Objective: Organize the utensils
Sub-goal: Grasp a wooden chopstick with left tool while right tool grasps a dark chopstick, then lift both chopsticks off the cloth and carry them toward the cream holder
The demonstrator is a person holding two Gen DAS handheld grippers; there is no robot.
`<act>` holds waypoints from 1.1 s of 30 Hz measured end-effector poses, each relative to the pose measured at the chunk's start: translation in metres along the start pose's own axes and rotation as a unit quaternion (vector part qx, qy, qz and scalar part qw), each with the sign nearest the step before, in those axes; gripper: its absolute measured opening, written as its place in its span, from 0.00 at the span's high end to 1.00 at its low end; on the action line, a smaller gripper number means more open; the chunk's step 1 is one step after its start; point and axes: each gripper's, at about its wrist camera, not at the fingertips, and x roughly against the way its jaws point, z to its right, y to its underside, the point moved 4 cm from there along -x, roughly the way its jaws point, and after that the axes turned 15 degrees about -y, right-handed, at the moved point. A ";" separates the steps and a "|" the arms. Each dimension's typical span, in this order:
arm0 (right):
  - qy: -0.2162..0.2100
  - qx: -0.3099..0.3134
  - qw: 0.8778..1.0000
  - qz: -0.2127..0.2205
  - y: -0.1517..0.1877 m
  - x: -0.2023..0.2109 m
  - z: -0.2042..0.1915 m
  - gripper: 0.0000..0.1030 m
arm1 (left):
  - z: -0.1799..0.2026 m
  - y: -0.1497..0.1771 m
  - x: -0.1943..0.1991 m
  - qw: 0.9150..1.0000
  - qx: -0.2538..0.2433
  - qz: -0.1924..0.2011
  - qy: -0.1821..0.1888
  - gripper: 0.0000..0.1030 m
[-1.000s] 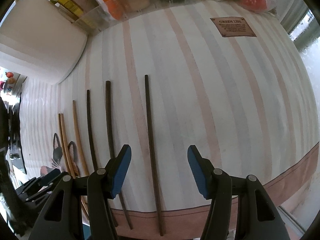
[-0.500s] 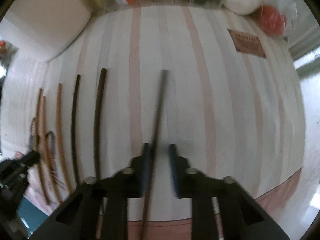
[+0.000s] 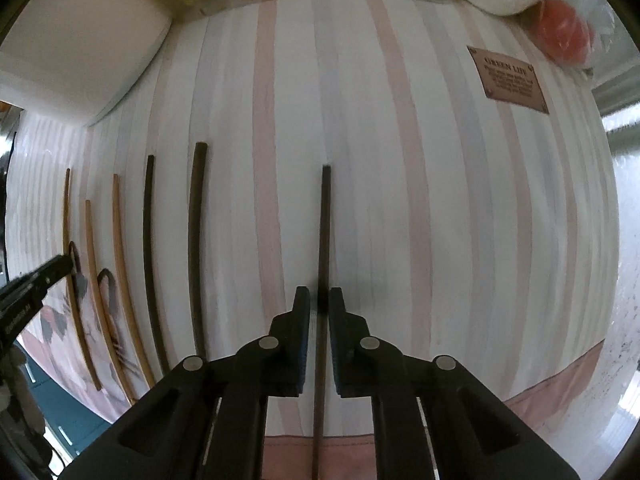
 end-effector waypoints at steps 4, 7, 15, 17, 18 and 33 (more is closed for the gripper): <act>0.005 0.000 1.000 -0.004 -0.014 -0.002 -0.005 0.83 | 0.010 -0.018 0.000 1.000 -0.009 0.003 -0.011 0.92; 0.012 0.005 1.000 -0.004 -0.024 -0.002 -0.008 0.82 | 0.022 -0.031 0.015 1.000 -0.014 0.009 -0.020 0.95; -0.005 0.001 1.000 0.017 -0.027 0.004 0.001 0.95 | 0.034 -0.039 0.022 0.999 -0.013 0.027 -0.019 0.96; -0.017 -0.004 0.999 0.031 -0.026 0.013 0.007 0.95 | 0.026 -0.034 0.035 0.999 -0.012 0.034 -0.011 0.96; -0.024 -0.005 0.999 0.038 -0.026 0.018 0.007 0.95 | 0.025 -0.034 0.042 0.999 -0.009 0.041 -0.007 0.96; -0.087 0.028 0.991 0.098 -0.012 0.081 -0.011 0.95 | -0.004 -0.018 0.123 0.991 0.009 0.131 0.026 0.96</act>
